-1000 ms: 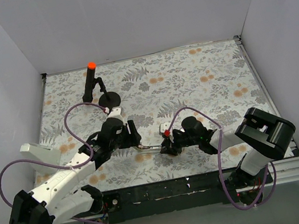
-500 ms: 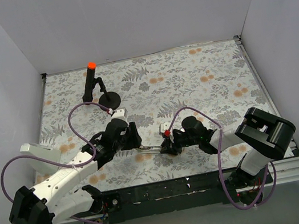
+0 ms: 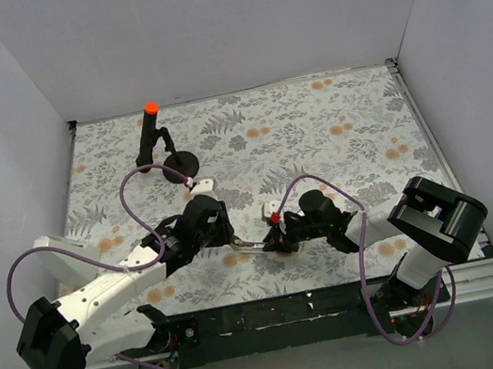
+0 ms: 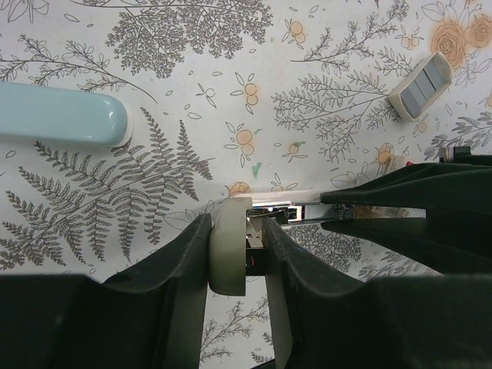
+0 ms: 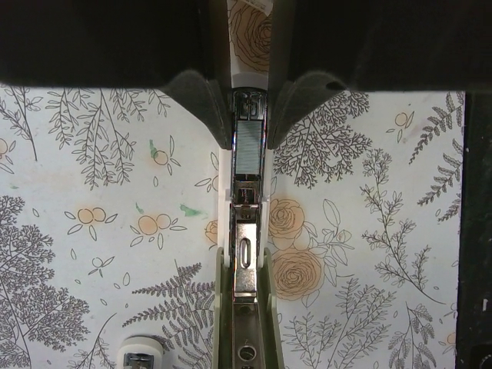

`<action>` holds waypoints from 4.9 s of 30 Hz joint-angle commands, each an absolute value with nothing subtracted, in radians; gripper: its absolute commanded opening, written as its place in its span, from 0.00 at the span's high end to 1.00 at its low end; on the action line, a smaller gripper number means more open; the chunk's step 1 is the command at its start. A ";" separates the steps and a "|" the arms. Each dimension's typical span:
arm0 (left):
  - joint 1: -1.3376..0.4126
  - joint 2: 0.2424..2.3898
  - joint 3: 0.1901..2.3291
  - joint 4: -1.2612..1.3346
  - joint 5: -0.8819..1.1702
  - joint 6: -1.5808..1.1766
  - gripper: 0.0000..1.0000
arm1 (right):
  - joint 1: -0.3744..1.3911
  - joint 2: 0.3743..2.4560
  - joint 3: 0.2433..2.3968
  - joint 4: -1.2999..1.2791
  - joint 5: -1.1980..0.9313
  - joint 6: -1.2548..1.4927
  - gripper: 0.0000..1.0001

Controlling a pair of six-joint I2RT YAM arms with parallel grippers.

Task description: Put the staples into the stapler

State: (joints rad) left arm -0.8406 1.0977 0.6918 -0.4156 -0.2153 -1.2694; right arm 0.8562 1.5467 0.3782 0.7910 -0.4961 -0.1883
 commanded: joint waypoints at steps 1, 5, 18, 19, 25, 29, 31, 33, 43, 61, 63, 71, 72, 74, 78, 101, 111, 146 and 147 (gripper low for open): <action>-0.877 1.117 0.742 -0.433 -0.245 -1.289 0.75 | 0.856 1.554 0.410 0.848 -0.535 -0.192 0.80; -0.916 1.134 0.761 -0.443 -0.268 -1.301 0.77 | 0.856 1.560 0.417 0.845 -0.555 -0.189 0.90; -1.100 1.271 0.857 -0.433 -0.344 -1.377 0.70 | 0.859 1.562 0.417 0.862 -0.578 -0.178 0.95; -1.117 1.279 0.861 -0.427 -0.345 -1.382 0.70 | 0.858 1.562 0.417 0.862 -0.580 -0.176 0.95; -1.160 1.302 0.854 -0.367 -0.362 -1.448 0.66 | 0.857 1.562 0.417 0.867 -0.586 -0.172 0.95; -1.178 1.284 0.827 -0.299 -0.357 -1.488 0.63 | 0.857 1.562 0.417 0.868 -0.591 -0.169 0.95; -1.184 1.263 0.808 -0.266 -0.357 -1.505 0.60 | 0.857 1.560 0.417 0.868 -0.594 -0.169 0.95; -1.186 1.249 0.796 -0.247 -0.364 -1.514 0.60 | 0.859 1.559 0.417 0.868 -0.594 -0.169 0.95; -1.187 1.108 0.724 -0.224 -0.436 -1.548 0.51 | 0.859 1.555 0.420 0.859 -0.591 -0.169 0.93; -0.956 0.782 0.574 -0.322 -0.597 -1.424 0.25 | 0.857 1.368 0.402 0.568 -0.457 -0.156 0.53; -0.931 0.740 0.574 -0.343 -0.607 -1.402 0.23 | 0.857 1.321 0.397 0.517 -0.439 -0.155 0.53; -0.925 0.638 0.600 -0.396 -0.733 -1.253 0.16 | 0.857 1.106 0.486 0.203 -0.376 -0.140 0.41; -0.925 0.626 0.607 -0.411 -0.742 -1.235 0.14 | 0.857 1.101 0.514 0.134 -0.365 -0.144 0.41; -0.925 0.612 0.632 -0.417 -0.756 -1.207 0.12 | 0.859 1.118 0.617 0.040 -0.365 -0.176 0.40; -0.925 0.557 0.643 -0.442 -0.816 -1.157 0.09 | 0.876 1.199 0.773 -0.162 -0.321 -0.219 0.40; -0.925 0.334 0.601 -0.454 -0.879 -1.169 0.07 | 1.054 1.637 1.230 -0.655 -0.129 -0.284 0.44; -0.927 0.327 0.600 -0.460 -0.873 -1.177 0.06 | 1.091 1.707 1.278 -0.693 -0.092 -0.284 0.52; -0.927 0.331 0.600 -0.468 -0.870 -1.183 0.07 | 1.140 1.726 1.242 -0.601 0.063 -0.216 0.99; -0.925 0.330 0.600 -0.468 -0.868 -1.183 0.07 | 1.137 1.729 1.256 -0.598 0.099 -0.216 0.99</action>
State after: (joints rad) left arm -0.9310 0.3283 0.6006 -0.4496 -0.8597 -1.1797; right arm 1.1343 1.7164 1.1893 -0.6182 0.0086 -0.2302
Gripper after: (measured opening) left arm 0.935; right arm 0.382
